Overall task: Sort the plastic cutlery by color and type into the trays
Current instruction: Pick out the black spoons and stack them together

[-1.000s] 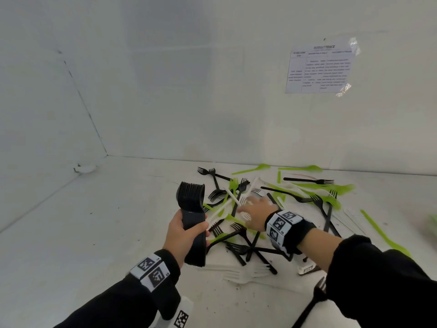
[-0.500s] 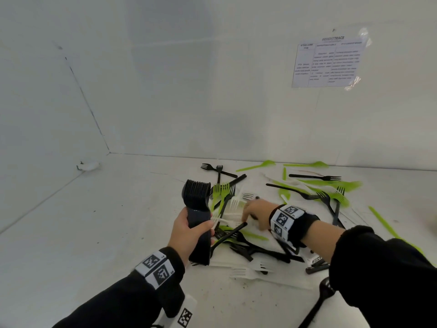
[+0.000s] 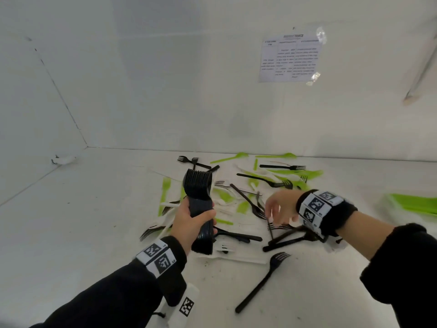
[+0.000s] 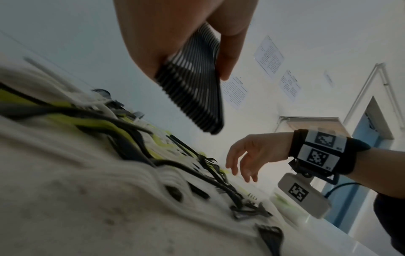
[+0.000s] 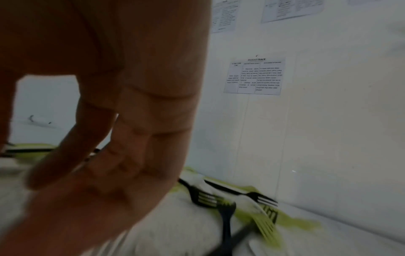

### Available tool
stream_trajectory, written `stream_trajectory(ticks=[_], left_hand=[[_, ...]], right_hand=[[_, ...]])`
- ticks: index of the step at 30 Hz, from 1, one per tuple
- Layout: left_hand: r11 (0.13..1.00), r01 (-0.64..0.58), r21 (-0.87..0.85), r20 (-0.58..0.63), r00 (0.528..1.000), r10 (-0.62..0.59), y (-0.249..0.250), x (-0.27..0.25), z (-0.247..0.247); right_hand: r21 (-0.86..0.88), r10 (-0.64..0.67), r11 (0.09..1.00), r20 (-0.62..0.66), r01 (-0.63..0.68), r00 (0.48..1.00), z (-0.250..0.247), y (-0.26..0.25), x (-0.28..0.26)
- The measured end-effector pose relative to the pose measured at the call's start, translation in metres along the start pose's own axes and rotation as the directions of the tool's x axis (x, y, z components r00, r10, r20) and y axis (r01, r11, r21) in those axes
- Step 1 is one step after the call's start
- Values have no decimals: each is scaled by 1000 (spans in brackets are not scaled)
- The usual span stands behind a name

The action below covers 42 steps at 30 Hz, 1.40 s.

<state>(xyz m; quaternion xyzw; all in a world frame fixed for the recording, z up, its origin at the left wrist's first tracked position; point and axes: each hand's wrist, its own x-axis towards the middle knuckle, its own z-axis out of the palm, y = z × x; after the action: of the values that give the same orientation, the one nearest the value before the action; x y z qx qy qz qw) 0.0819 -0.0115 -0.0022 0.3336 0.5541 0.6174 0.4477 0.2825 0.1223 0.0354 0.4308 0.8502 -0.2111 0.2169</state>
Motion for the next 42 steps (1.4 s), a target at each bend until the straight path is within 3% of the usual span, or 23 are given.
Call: stream_trajectory(ticks=[5, 8, 10, 12, 15, 19, 24, 27, 29, 30, 31, 33, 34, 36, 42], left_hand=[[996, 89, -30, 33, 996, -88, -15, -19, 57], [992, 119, -53, 60, 991, -116, -23, -32, 94], [992, 116, -46, 47, 992, -114, -27, -37, 116], [993, 104, -64, 17, 994, -103, -31, -43, 138], [987, 93, -134, -8, 995, -95, -37, -54, 167], [980, 105, -167, 10, 994, -105, -45, -69, 196], [998, 51, 32, 87, 995, -53, -47, -74, 222], [962, -92, 256, 194, 980, 42, -46, -70, 238], [857, -269, 440, 308, 942, 137, -44, -65, 248], [773, -365, 518, 373, 910, 180, -42, -62, 253], [682, -461, 568, 451, 867, 211, -41, -61, 257], [480, -614, 626, 594, 775, 216, -40, -59, 268], [366, -659, 657, 636, 745, 201, -38, -59, 274], [205, -683, 701, 661, 730, 172, -35, -55, 288], [196, -640, 743, 603, 767, 219, -29, -40, 332]], right_hand=[[137, -117, 986, 167, 94, 979, 43, 7, -25], [76, -176, 980, -84, 182, 981, 51, 15, -33], [292, -128, 931, -296, 217, 947, 51, 21, -42], [538, -22, 794, -440, 283, 898, 52, 27, -58], [622, 26, 704, -505, 342, 863, 61, 34, -81], [522, 29, 790, -556, 322, 831, 73, 50, -102], [602, 130, 759, -514, 249, 848, 62, 71, -124], [673, 254, 664, -613, 325, 748, 36, 91, -140], [618, 242, 673, -704, 407, 668, 14, 107, -156], [546, 173, 738, -720, 395, 673, 4, 116, -164], [454, 86, 827, -684, 332, 724, -5, 123, -172], [254, -7, 955, -489, 150, 872, -15, 134, -185], [178, -2, 981, -390, 78, 921, -17, 139, -189], [110, 48, 994, -258, -20, 965, -16, 150, -192], [135, 103, 989, -294, -66, 950, -11, 191, -191]])
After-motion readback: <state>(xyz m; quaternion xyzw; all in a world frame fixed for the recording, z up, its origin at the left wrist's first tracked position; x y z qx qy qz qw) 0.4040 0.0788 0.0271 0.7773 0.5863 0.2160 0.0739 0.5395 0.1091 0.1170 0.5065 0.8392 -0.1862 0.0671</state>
